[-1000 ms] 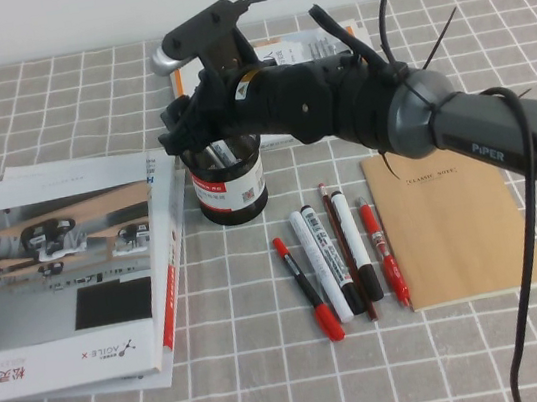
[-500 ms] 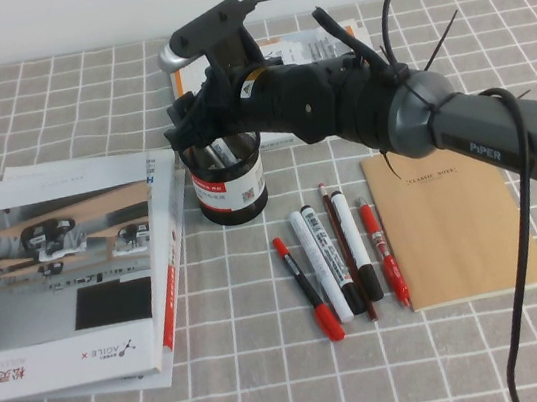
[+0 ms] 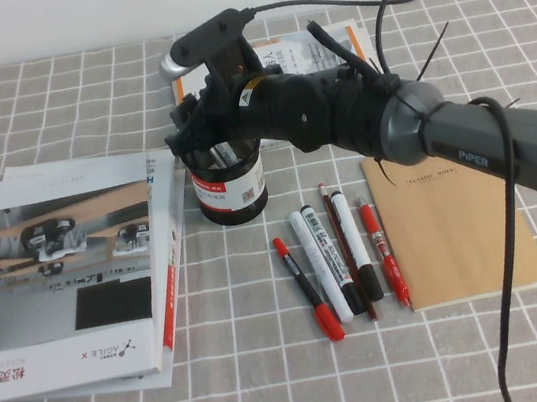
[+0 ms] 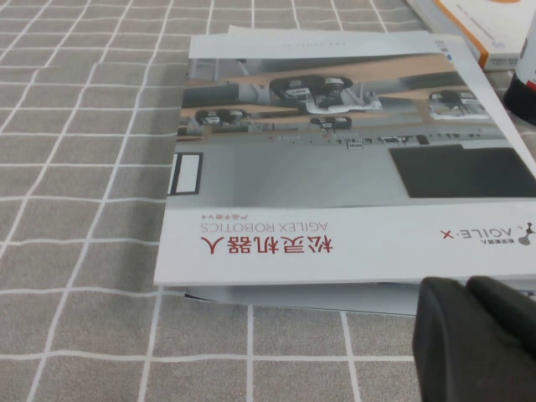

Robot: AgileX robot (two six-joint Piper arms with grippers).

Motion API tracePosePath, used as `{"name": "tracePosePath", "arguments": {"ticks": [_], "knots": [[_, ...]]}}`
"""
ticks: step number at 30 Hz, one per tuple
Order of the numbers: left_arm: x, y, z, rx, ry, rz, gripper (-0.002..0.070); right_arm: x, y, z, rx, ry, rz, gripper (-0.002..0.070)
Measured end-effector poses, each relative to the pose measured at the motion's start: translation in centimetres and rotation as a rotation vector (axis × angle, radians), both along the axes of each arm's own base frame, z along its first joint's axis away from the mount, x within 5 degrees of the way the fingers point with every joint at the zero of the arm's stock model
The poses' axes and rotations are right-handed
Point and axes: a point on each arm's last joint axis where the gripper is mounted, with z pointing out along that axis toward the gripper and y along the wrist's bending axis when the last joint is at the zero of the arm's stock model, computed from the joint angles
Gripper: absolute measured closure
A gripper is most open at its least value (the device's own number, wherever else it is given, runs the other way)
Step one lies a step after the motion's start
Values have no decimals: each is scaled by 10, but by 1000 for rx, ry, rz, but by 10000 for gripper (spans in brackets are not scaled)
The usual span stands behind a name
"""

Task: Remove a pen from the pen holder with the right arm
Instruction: 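Take a marker out of the pen holder and lay it on the table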

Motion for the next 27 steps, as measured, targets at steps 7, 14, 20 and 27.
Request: {"name": "tracePosePath", "arguments": {"ticks": [7,14,20,27], "knots": [[0,0,0,0,0,0,678,0,0,1,1,-1,0,416],[0,0,0,0,0,0,678,0,0,1,-3,2,3,478],[0,0,0,0,0,0,678,-2,-1,5,-11,14,12,490],[0,0,0,0,0,0,678,-3,-1,7,-12,13,14,528]]}}
